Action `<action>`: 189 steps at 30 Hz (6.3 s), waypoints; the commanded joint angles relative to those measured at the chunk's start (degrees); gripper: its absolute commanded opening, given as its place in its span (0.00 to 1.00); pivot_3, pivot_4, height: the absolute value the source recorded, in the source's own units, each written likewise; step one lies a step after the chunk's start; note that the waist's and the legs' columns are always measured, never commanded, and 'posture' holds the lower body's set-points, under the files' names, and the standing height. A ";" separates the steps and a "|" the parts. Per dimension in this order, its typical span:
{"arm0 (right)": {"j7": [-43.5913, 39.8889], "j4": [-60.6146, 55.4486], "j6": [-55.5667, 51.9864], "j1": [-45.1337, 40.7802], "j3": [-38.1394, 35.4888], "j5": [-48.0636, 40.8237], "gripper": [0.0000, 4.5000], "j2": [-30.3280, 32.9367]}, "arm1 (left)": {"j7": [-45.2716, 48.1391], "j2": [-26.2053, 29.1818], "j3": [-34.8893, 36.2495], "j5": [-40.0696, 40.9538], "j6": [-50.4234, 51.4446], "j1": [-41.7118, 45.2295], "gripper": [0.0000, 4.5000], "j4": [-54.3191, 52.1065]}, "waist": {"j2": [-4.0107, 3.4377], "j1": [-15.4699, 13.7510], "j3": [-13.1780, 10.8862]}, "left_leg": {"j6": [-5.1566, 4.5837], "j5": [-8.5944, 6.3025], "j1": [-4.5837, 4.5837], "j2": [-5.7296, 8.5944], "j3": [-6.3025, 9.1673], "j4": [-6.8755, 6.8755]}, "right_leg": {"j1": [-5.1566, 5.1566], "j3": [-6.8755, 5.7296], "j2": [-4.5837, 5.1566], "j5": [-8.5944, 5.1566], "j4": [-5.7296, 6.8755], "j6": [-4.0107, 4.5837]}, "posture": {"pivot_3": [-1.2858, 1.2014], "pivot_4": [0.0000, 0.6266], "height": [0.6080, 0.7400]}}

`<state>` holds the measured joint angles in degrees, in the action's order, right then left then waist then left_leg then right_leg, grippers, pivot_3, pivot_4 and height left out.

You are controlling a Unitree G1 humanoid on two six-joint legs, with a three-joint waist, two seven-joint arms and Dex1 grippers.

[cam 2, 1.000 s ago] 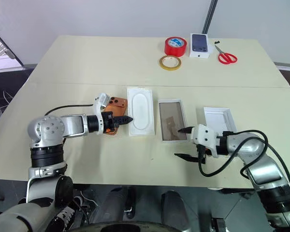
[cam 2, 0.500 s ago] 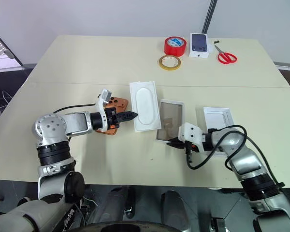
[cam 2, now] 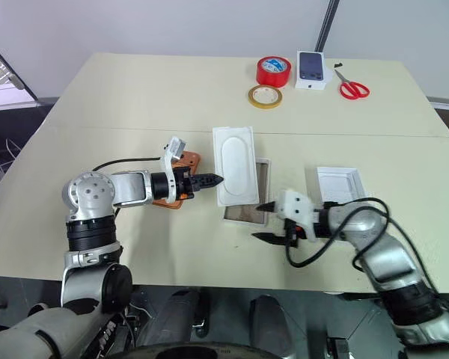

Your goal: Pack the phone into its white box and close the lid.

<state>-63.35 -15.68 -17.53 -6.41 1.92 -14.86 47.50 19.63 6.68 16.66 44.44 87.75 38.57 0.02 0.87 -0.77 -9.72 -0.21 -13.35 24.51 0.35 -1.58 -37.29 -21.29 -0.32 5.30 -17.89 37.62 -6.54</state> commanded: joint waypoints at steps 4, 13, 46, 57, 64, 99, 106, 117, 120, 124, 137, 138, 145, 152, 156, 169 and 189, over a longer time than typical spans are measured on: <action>2.01 2.73 4.84 2.51 -7.22 0.98 0.72 2.90 | 1.58 -0.43 -3.47 -0.26 -2.60 -1.35 0.00 0.04 | 0.00 0.08 0.00 | -0.03 -0.01 -0.02 0.00 0.00 0.06 | -0.01 0.00 0.00 0.00 -0.01 0.00 | 0.52 0.24 0.91; 6.03 1.94 5.10 -1.15 -5.87 0.35 0.73 -0.78 | 4.49 2.45 -8.19 -1.00 -5.41 -1.61 0.51 0.68 | 0.00 0.00 0.00 | 0.10 0.07 -0.02 -0.01 0.00 0.04 | 0.00 0.01 -0.04 0.00 -0.02 0.00 | 0.52 0.24 0.91; 15.65 14.24 9.26 -17.74 9.91 13.30 0.00 -13.78 | 18.50 28.13 -2.29 -4.00 -24.44 -8.70 0.53 3.53 | -0.02 0.45 -0.01 | -0.13 -0.06 -0.02 0.04 0.02 0.17 | -0.06 -0.04 0.11 0.01 -0.08 0.02 | 0.52 0.24 0.91; 19.32 14.05 -1.24 -28.56 16.19 15.50 0.00 -25.36 | 28.12 35.09 -5.20 -6.60 -25.93 -3.46 0.53 16.94 | 0.00 1.41 -0.05 | -0.03 0.00 0.00 0.02 0.02 0.23 | -0.13 -0.07 0.07 0.01 -0.04 0.02 | 0.52 0.24 0.91; 19.64 23.74 -8.05 -35.69 27.62 24.32 0.00 -31.68 | 37.05 34.10 -12.71 -11.35 -31.05 -0.81 0.53 25.89 | 0.01 1.65 -0.05 | 0.01 0.03 0.06 0.01 -0.06 0.25 | -0.40 -0.05 -0.13 0.00 0.28 0.02 | 0.52 0.24 0.91; 21.81 31.27 -2.37 -36.86 26.65 27.05 0.00 -37.87 | 43.24 28.18 -12.67 -14.22 -24.51 0.03 0.00 31.63 | 0.03 1.94 0.10 | -0.07 -0.01 -0.03 0.02 -0.03 0.22 | -0.38 -0.03 -0.14 0.00 0.42 0.01 | 0.52 0.24 0.91; 8.58 16.02 -11.70 -31.02 13.81 5.78 0.20 -34.76 | 39.89 26.44 -4.00 -6.74 -16.99 -3.05 0.00 27.20 | 0.05 1.91 0.03 | -0.06 -0.01 0.05 -0.03 -0.03 0.28 | -0.47 -0.01 -0.12 0.00 0.41 0.01 | 0.52 0.24 0.91; -2.06 -3.61 1.13 -9.93 12.51 6.11 0.89 -8.20 | 20.63 13.33 13.52 5.16 -6.98 -9.16 0.00 9.43 | 0.17 1.68 -0.04 | -0.08 -0.05 0.24 0.06 -0.02 0.25 | -0.54 0.00 0.19 0.00 0.24 0.01 | 0.52 0.24 0.91; -0.67 -2.57 4.35 -7.77 12.38 8.06 0.89 -6.71 | 18.37 12.19 13.34 6.23 -6.20 -9.09 0.00 8.17 | 0.16 1.62 -0.04 | -0.04 -0.03 0.23 -0.05 -0.02 0.26 | -0.58 0.01 0.07 0.00 0.27 0.01 | 0.52 0.24 0.91; 2.11 -0.95 5.05 -7.78 11.79 9.03 0.62 -7.14 | 16.44 11.33 12.98 7.32 -5.65 -7.77 0.00 8.36 | 0.17 1.37 -0.05 | -0.04 -0.03 0.24 -0.02 -0.03 0.27 | -0.55 0.01 0.11 0.00 0.21 0.01 | 0.52 0.24 0.91; 3.78 0.55 5.09 -7.48 12.39 8.71 0.32 -8.01 | 14.95 11.88 11.43 8.59 -6.14 -7.10 0.00 8.45 | 0.19 1.22 -0.06 | -0.02 -0.02 0.24 0.01 -0.02 0.23 | -0.51 -0.01 0.16 0.00 0.20 0.02 | 0.52 0.24 0.91; 3.88 0.73 5.36 -7.44 12.68 9.19 0.19 -7.95 | 14.84 11.83 11.40 8.66 -6.18 -7.12 0.00 8.34 | 0.19 1.22 -0.06 | -0.02 -0.02 0.24 0.01 -0.02 0.23 | -0.51 -0.01 0.16 0.00 0.20 0.02 | 0.52 0.24 0.91; 5.15 -1.28 3.05 -7.93 14.55 9.41 0.01 -9.66 | 12.93 11.15 12.13 9.07 -5.94 -6.09 0.00 7.96 | 0.19 1.30 -0.06 | 0.01 0.00 0.24 0.01 -0.02 0.23 | -0.51 -0.01 0.15 0.00 0.20 0.02 | 0.52 0.24 0.91; 7.54 -4.51 -2.39 -12.75 19.79 10.02 0.01 -17.13 | 6.61 5.97 14.64 11.77 -5.57 0.93 0.00 8.48 | 0.21 1.30 -0.06 | 0.06 0.03 0.24 0.03 -0.01 0.20 | -0.51 -0.02 0.15 0.00 0.21 0.01 | 0.52 0.24 0.91; 8.50 -1.89 -4.36 -14.23 20.63 10.45 0.07 -18.45 | 4.38 3.83 14.01 12.66 -4.28 0.77 0.00 7.63 | 0.21 1.32 -0.06 | 0.24 0.13 0.24 0.06 -0.02 0.20 | -0.51 -0.03 0.12 0.00 0.22 0.00 | 0.52 0.24 0.91; 6.66 -8.35 -6.66 -11.18 12.41 2.01 1.00 -13.82 | -1.84 0.41 15.50 16.30 -2.72 -5.26 0.00 1.59 | 0.22 1.16 -0.07 | 0.19 0.11 0.25 0.07 -0.02 0.19 | -0.50 -0.02 0.13 0.00 0.22 0.00 | 0.52 0.24 0.91; 7.31 6.73 3.47 -13.41 6.07 5.28 1.00 -7.56 | -9.51 -2.95 13.01 20.48 0.11 -10.69 0.99 -4.65 | 0.23 0.06 -0.08 | 0.16 0.10 0.19 0.07 0.01 0.09 | -0.24 -0.07 0.13 0.01 0.04 0.01 | 0.52 0.24 0.91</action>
<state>-56.25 -8.62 -15.28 -18.82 8.58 -9.44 40.21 10.31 3.44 29.98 63.29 87.85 27.24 -3.03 1.10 -0.71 -9.79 -0.07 -13.27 24.60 0.43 -1.57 -37.19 -21.44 -0.40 5.43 -17.88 37.64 -6.53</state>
